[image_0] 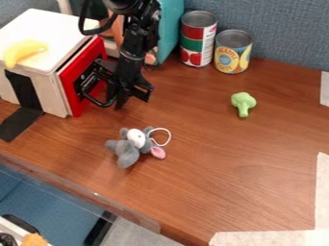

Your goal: Opening the drawer with a blue cloth inside

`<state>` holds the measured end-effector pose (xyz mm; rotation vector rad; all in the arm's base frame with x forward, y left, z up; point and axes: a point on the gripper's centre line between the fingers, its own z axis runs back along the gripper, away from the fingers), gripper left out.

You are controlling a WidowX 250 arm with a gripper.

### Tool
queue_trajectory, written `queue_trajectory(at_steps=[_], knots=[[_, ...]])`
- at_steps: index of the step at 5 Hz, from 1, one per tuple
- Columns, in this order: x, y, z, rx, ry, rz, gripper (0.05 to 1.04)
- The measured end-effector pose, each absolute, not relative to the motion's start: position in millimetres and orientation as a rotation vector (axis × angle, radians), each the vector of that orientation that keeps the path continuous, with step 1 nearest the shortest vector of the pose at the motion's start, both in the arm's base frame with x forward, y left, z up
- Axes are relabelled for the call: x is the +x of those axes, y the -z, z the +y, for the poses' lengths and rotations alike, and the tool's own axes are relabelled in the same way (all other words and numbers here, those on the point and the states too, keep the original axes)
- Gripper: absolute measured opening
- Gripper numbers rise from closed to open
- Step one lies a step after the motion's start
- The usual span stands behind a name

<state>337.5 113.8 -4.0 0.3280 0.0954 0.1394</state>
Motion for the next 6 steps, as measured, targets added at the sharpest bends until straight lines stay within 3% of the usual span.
queue_trajectory(at_steps=[2,4,5,6], knots=[[328.6,-11.2,57.9,0.255,-0.082,0.105,0.129],[324.6,-14.0,33.6,0.198,-0.111,0.138,0.174],[323.7,-24.2,36.5,0.150,-0.242,0.124,0.402],[326.4,-59.2,42.7,0.057,-0.226,0.049,0.709]])
